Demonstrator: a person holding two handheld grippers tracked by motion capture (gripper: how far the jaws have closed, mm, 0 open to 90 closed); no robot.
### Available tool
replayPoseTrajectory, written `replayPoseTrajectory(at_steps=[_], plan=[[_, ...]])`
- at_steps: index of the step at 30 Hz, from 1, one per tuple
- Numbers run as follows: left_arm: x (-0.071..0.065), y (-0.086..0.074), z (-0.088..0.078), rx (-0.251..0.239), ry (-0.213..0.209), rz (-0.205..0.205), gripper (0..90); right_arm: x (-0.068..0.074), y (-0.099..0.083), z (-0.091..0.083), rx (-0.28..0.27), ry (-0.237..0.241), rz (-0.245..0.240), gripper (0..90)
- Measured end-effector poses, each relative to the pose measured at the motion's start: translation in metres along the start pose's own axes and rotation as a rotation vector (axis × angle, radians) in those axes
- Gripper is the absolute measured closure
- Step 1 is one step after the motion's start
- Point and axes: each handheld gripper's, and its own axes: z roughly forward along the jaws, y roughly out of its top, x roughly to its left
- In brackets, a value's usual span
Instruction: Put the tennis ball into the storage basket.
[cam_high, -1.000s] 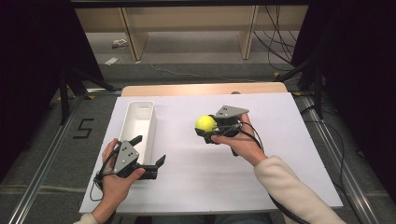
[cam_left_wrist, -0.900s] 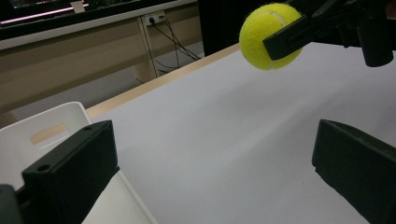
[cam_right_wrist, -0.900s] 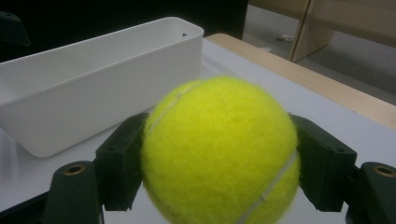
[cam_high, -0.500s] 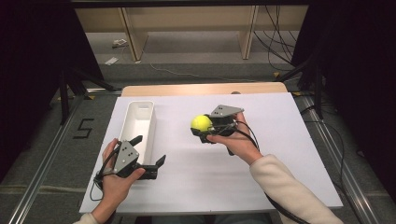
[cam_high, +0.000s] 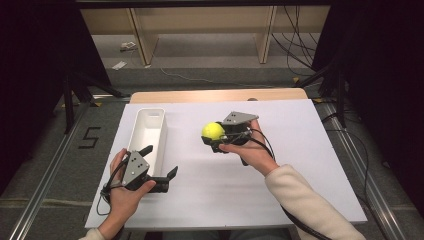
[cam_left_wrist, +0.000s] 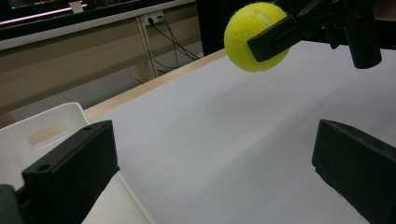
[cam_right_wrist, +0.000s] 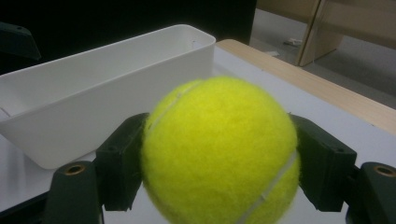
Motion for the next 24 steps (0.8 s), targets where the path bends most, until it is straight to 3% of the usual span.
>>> replayPoseTrajectory(at_steps=[24], plan=[[0.0000, -0.0001, -0.0001, 0.000, -0.003, -0.001, 0.0, 0.0050, 0.0040, 0.0066, -0.007, 0.008, 0.004, 27.3]])
